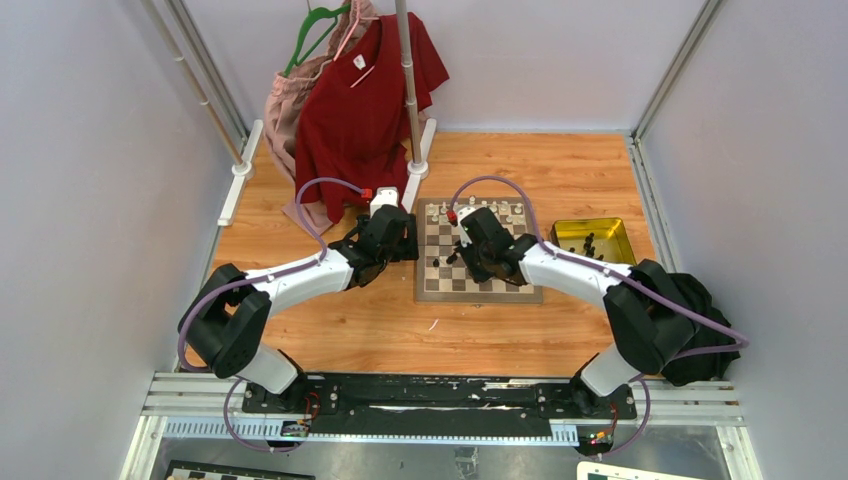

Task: Set up the chess pieces on the board
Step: Place the chess piece on the chessboard, then pick up the chess piece from the chessboard.

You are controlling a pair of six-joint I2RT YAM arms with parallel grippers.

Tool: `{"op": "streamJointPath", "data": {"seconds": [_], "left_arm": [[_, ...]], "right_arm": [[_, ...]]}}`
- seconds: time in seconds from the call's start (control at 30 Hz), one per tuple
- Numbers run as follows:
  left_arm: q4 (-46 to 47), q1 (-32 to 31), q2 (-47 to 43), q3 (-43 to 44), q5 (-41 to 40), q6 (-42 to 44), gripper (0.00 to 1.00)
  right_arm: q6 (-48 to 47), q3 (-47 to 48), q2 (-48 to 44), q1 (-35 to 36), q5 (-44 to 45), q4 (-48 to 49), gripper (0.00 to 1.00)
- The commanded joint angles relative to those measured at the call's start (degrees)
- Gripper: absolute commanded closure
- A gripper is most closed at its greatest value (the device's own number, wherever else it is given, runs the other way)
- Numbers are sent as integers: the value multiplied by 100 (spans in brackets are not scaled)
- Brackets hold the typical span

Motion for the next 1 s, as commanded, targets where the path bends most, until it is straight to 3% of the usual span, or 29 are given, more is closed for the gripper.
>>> {"op": "streamJointPath", "data": {"seconds": [0.0, 0.23, 0.97], "left_arm": [[155, -40, -13, 9, -84, -60, 18], [158, -36, -12, -1, -84, -57, 18], [184, -35, -7, 0, -126, -5, 18]], "right_arm": [[60, -90, -184, 109, 112, -118, 79], [36, 29, -265, 144, 115, -147, 71], [-250, 1109, 818, 135, 141, 39, 71]]}}
